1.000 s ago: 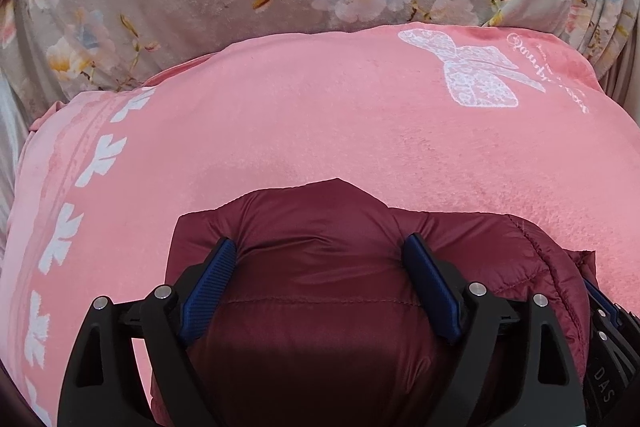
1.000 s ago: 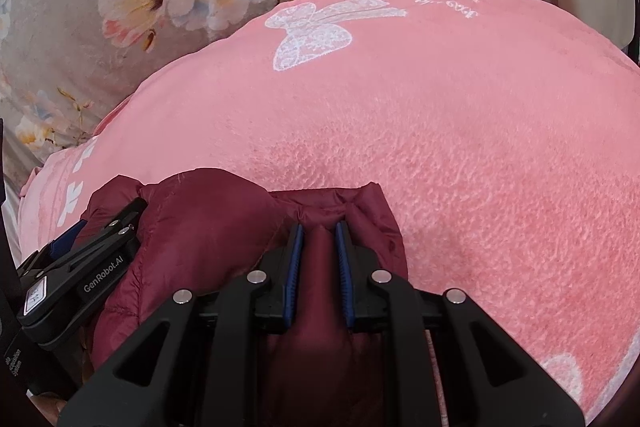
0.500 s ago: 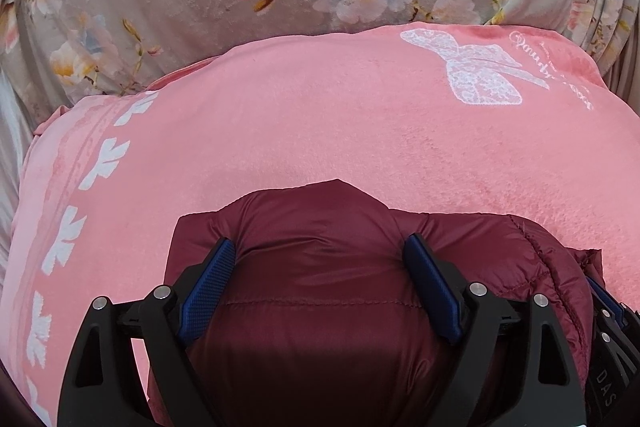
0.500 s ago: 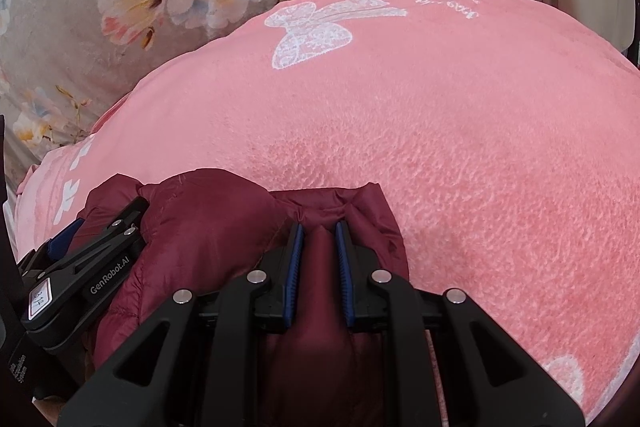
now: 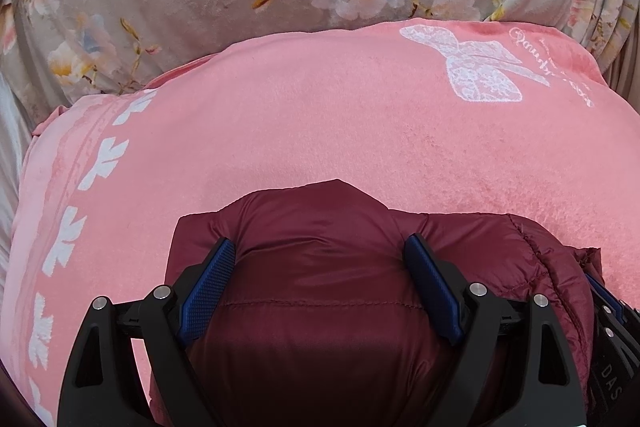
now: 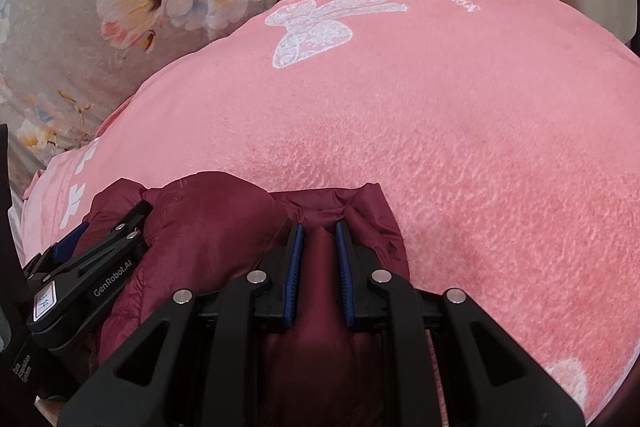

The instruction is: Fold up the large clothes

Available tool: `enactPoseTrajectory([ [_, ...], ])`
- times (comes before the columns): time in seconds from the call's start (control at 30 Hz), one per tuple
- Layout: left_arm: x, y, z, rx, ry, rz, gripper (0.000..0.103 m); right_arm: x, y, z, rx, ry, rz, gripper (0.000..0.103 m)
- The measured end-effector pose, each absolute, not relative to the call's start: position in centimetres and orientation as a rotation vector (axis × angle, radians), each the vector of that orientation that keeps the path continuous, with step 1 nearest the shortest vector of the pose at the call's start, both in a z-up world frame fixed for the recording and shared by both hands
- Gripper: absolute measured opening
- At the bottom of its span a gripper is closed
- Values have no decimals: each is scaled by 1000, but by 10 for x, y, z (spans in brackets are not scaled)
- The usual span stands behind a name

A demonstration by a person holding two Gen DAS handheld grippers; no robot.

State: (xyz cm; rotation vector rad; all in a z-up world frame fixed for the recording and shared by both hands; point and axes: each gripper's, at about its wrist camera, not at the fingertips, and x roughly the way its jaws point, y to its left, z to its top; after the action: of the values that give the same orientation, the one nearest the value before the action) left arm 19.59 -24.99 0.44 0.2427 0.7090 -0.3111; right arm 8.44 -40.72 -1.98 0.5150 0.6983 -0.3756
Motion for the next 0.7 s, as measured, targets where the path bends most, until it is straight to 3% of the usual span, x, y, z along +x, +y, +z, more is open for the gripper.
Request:
enactPoseTrajectory([
  [0.27,157,-185,39,247,767,-410,84,6,-389,27,499,700,-337,23],
  [0.5,97,-132,36,242,806,-452,83,-48,-346,4,450,799,-321,23],
  [0.7,84,-117,-4,302,862,-377,86,-65,-346,-28,432,858,-411,25],
])
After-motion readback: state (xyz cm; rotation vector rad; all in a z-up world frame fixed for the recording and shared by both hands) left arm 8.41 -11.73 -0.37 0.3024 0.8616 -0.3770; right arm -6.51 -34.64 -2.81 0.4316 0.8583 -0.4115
